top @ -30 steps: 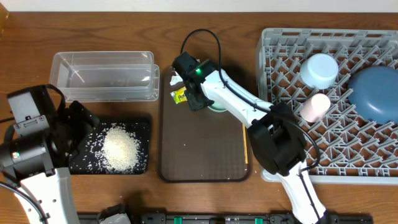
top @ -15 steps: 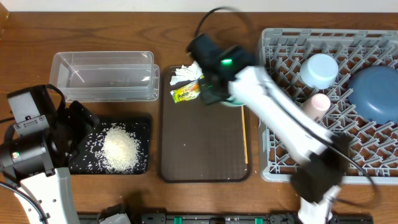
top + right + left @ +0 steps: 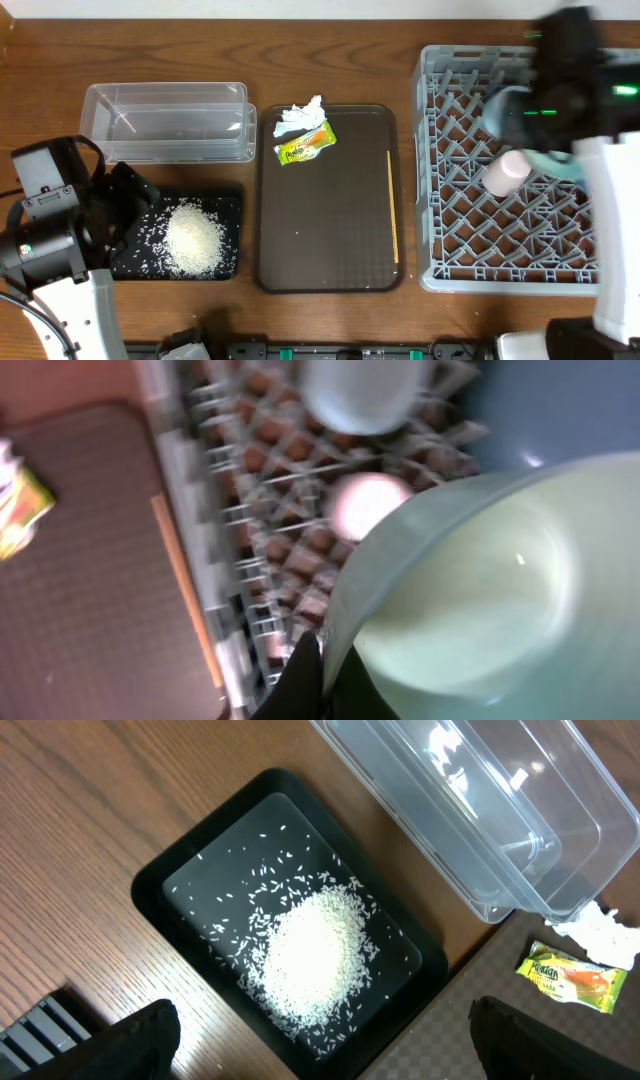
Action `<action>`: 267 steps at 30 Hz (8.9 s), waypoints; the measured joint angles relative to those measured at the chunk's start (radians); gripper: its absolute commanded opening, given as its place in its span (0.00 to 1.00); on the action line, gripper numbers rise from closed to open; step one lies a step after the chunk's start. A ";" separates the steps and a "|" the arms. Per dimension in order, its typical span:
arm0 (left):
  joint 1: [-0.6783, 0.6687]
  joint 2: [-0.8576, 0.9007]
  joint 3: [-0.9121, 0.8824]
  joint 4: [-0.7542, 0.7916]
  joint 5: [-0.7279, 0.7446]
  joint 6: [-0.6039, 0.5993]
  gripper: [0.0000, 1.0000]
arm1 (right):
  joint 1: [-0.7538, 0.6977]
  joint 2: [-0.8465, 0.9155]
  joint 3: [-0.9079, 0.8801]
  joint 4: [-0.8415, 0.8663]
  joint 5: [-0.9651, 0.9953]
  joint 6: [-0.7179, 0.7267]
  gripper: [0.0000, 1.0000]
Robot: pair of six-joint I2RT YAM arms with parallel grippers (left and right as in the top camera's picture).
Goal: Sort waste into correct bins and load items into the dishwasher rack
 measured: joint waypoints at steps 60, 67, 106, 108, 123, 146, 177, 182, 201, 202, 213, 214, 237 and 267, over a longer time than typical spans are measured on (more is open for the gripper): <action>0.000 0.001 0.000 0.000 0.000 0.000 0.95 | -0.853 -0.089 -1.058 0.819 -1.425 -0.478 0.03; 0.000 0.001 0.000 0.000 0.000 0.000 0.95 | -0.856 -0.238 -1.058 0.779 -1.212 -0.359 0.19; 0.000 0.002 0.000 0.000 0.000 0.000 0.95 | -0.593 -0.294 -1.058 1.077 -0.438 0.047 0.01; 0.000 0.002 0.000 0.000 0.000 0.000 0.95 | -0.566 -0.271 -1.058 1.064 -0.408 0.051 0.01; 0.000 0.002 0.000 0.000 0.000 0.000 0.95 | -0.531 -0.351 -1.042 0.832 -0.192 0.123 0.01; 0.000 0.002 0.000 0.000 0.000 0.000 0.95 | -0.531 -0.353 -1.042 1.046 -0.161 0.134 0.01; 0.000 0.002 0.000 0.000 0.000 0.000 0.95 | -0.531 -0.344 -1.043 0.729 -0.198 0.114 0.01; 0.000 0.002 0.000 0.000 0.000 0.000 0.95 | -0.531 -0.387 -1.043 0.732 -0.303 0.096 0.01; 0.000 0.003 0.000 0.000 0.000 0.000 0.95 | 0.187 -0.369 -0.560 0.512 -0.380 0.013 0.84; 0.000 0.003 0.000 0.000 0.000 0.000 0.95 | 0.227 -0.340 -0.529 0.498 -0.361 0.016 0.88; 0.000 0.003 0.000 0.000 0.000 0.000 0.95 | 0.535 0.140 -0.341 0.365 -0.213 0.022 0.99; 0.000 0.003 0.000 0.000 0.000 0.000 0.95 | 0.548 0.167 -0.341 0.366 -0.211 0.022 0.99; 0.000 0.003 0.000 0.000 0.000 0.000 0.95 | 0.628 0.506 -0.340 0.439 -0.018 0.157 0.99; 0.000 0.003 0.000 0.000 0.000 0.000 0.95 | 0.524 0.554 -0.345 0.518 -0.143 0.129 0.99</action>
